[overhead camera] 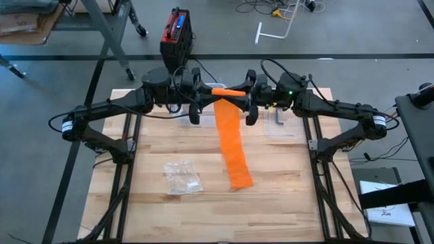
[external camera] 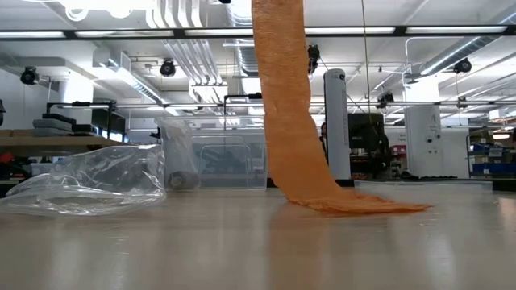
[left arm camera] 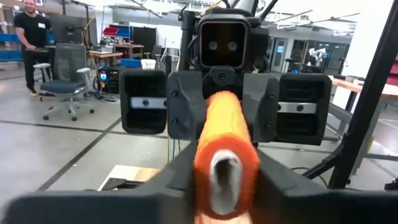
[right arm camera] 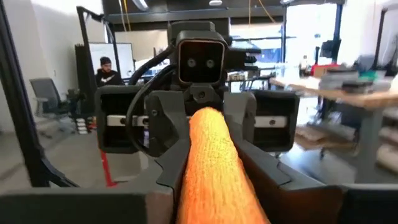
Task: Roll bandage
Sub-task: Roll the orange bandage
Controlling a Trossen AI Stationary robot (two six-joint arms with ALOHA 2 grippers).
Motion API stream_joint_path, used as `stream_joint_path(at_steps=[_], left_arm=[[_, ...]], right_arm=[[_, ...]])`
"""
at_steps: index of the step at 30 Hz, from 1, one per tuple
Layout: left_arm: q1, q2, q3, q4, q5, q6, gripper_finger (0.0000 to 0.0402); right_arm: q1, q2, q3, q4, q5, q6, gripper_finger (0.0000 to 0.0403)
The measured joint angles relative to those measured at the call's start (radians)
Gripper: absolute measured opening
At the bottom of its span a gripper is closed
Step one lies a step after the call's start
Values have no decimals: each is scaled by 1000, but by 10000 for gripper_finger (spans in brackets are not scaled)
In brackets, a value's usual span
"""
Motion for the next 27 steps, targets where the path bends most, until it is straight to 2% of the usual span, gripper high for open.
stream_joint_path(at_steps=[3, 4, 8, 12, 15, 23, 27], left_arm=[[1, -6, 0, -1, 0, 27, 33], [1, -8, 0, -1, 1, 38, 27], [1, -15, 0, -3, 3, 80, 28], [2, -16, 0, -4, 4, 116, 63], [3, -17, 0, -8, 0, 157, 74], [3, -15, 0, -6, -4, 202, 41], [3, -12, 0, 1, -5, 193, 44]], right_arm=[[0, 0, 0, -8, -7, 96, 126], [0, 0, 0, -8, -16, 127, 133], [0, -7, 0, -2, -40, 227, 168], [0, -17, 1, -16, -46, 319, 198], [-1, -26, 2, -48, -46, 363, 214], [-12, -37, 9, -94, -52, 432, 229], [-13, -37, 19, -103, -52, 427, 226]])
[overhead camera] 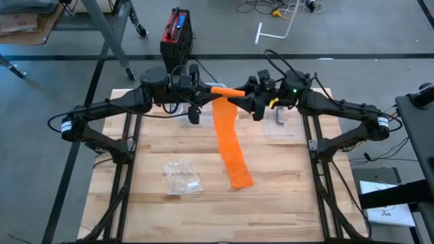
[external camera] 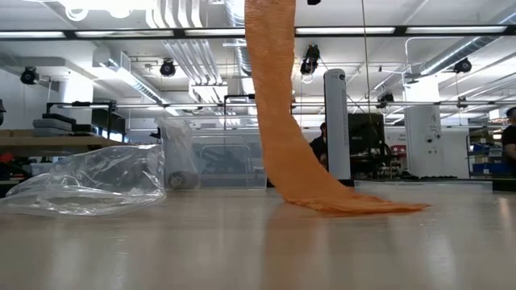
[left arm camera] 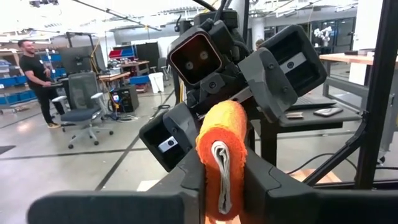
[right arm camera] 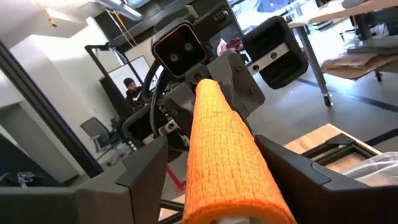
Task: Roll bandage
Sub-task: Roll the orange bandage
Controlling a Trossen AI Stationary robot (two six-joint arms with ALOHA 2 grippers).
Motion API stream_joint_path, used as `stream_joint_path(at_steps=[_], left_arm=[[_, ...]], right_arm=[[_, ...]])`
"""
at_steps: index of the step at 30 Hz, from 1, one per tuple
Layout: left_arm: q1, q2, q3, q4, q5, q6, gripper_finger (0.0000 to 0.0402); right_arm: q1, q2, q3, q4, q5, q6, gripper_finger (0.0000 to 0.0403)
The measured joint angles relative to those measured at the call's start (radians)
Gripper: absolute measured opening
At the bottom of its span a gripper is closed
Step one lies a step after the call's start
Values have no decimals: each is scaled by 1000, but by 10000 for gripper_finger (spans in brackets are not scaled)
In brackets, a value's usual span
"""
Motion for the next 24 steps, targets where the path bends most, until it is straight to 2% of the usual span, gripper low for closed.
stream_joint_path(at_steps=[6, 14, 19, 24], left_arm=[[-7, 4, 1, 5, -3, -12, 62], [-11, 4, 1, -2, 1, -29, 83], [-11, -2, 0, 5, 0, -80, 127], [-9, -6, -1, 6, 9, -137, 186]], right_arm=[[-6, -2, 22, -27, -1, -99, 200], [-13, -3, 35, -47, -20, -229, 104], [-21, -6, 36, -44, -39, -363, 61], [-21, -9, 38, -42, -47, -538, 63]])
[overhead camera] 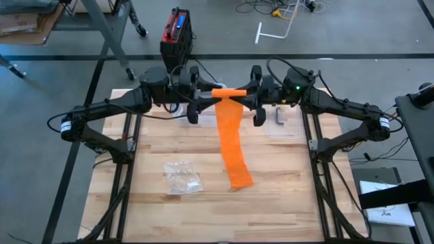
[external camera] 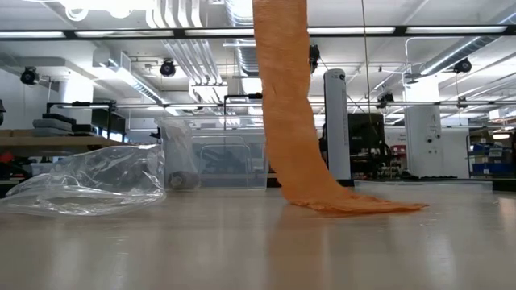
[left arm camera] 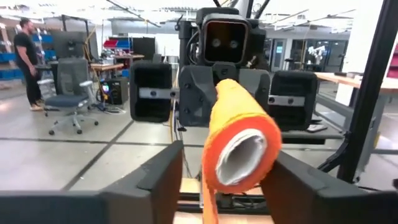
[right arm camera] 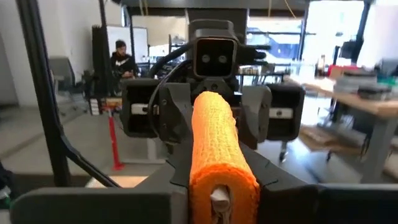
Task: Roll bandage
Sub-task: Roll the orange bandage
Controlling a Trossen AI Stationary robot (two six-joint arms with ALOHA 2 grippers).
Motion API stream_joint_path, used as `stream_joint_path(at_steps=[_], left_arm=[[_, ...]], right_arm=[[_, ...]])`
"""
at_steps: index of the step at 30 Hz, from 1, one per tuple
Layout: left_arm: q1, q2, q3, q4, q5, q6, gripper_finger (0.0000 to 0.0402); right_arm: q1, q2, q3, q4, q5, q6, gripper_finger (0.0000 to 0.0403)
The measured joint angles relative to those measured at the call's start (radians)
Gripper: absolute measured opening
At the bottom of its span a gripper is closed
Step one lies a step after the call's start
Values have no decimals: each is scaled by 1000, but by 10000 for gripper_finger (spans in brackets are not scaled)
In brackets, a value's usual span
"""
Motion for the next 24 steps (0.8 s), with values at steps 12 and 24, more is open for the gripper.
stream_joint_path(at_steps=[12, 24], left_arm=[[0, 15, -1, -12, 121, -113, 287], [0, 30, -1, 43, 149, -45, 264]], right_arm=[[0, -2, 0, -64, -22, -255, 58], [1, -2, -1, -85, -48, -206, 56]])
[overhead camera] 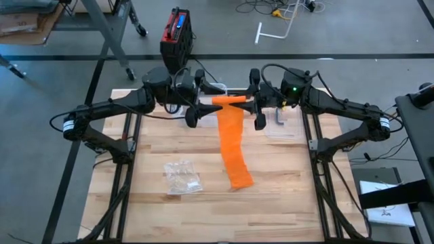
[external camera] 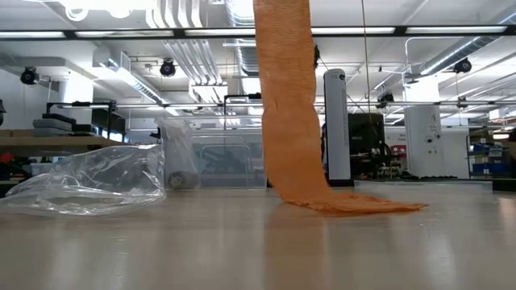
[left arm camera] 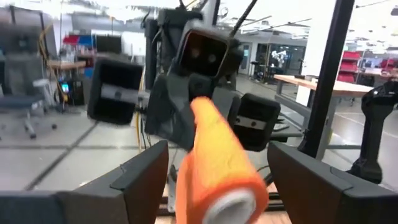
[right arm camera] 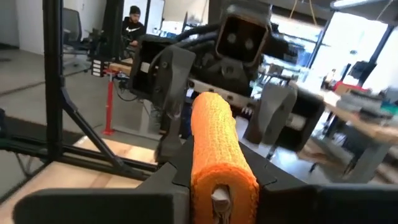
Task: Roll bandage
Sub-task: Roll the orange bandage
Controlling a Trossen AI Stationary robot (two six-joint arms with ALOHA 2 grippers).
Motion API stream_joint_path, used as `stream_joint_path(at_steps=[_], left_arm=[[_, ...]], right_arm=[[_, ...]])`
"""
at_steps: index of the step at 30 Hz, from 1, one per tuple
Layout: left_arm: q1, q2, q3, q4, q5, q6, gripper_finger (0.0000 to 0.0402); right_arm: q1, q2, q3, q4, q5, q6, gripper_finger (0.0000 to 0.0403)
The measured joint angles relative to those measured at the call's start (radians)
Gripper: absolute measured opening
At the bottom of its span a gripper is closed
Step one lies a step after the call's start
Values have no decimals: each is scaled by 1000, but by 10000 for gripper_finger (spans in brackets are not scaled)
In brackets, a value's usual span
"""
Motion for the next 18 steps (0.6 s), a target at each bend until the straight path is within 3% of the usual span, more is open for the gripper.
stream_joint_path(at_steps=[9, 18], left_arm=[[-3, 0, 0, -1, 0, 52, 264], [-4, 20, -1, -12, 5, 49, 209]], right_arm=[[0, 1, 0, -13, -5, 52, 62], [1, 1, -1, 3, -45, 63, 62]])
